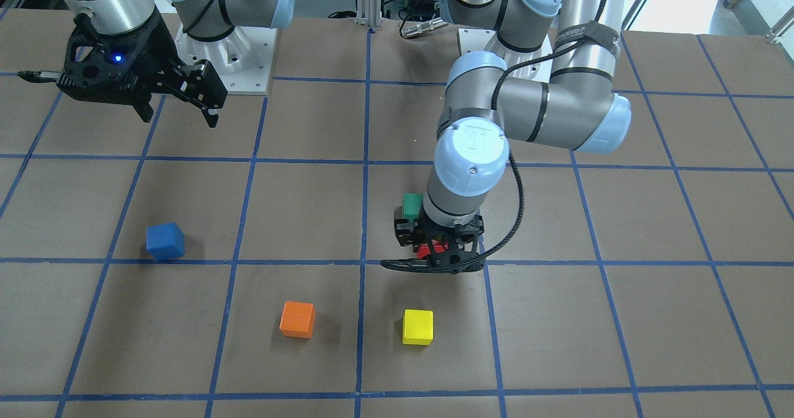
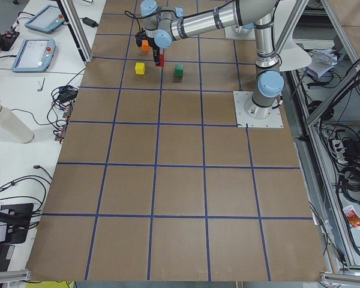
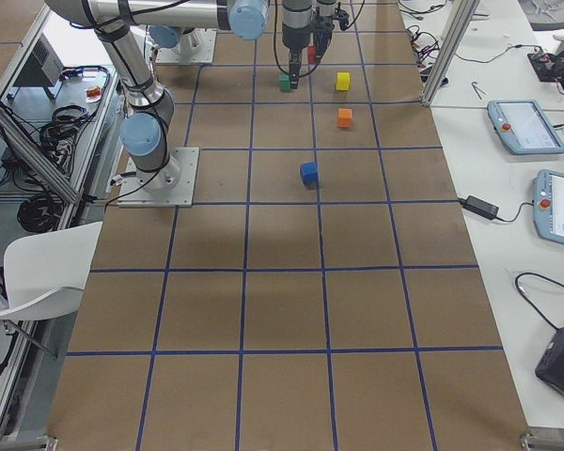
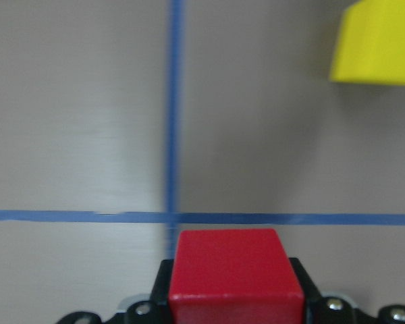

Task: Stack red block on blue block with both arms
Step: 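Carry the red cube with the left gripper toward the table center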

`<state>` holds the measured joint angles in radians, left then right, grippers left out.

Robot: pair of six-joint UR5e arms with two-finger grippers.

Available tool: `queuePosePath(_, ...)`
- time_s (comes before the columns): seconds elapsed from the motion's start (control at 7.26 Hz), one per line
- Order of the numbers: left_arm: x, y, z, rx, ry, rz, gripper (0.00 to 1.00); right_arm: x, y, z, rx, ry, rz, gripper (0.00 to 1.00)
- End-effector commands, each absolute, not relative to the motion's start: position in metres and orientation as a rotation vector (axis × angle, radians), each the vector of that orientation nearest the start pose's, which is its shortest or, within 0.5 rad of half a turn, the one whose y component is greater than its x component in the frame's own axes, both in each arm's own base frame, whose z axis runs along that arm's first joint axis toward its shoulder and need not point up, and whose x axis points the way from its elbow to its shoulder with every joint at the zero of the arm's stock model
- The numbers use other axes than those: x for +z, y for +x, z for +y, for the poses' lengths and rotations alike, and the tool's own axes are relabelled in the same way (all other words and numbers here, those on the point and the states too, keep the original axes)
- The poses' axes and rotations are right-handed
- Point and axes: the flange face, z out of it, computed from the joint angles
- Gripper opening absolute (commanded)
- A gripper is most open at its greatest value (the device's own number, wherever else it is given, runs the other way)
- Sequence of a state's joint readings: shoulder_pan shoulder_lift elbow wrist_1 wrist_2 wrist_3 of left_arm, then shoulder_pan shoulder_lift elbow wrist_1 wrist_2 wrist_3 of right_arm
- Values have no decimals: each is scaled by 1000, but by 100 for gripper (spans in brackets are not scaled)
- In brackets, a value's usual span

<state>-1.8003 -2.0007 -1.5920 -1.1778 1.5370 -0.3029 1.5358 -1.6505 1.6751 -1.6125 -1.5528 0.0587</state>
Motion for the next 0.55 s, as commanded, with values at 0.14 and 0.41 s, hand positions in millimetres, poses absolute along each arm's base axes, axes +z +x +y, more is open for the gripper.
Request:
queuePosePath(0.14,212,-361,-564,56,-84,3177,3,479,119,-464,-28,148,3118,100)
queuePosePath(0.41,190,-364,-567,60,-71,3171,54,478,119,-465,-31,146,3119,100)
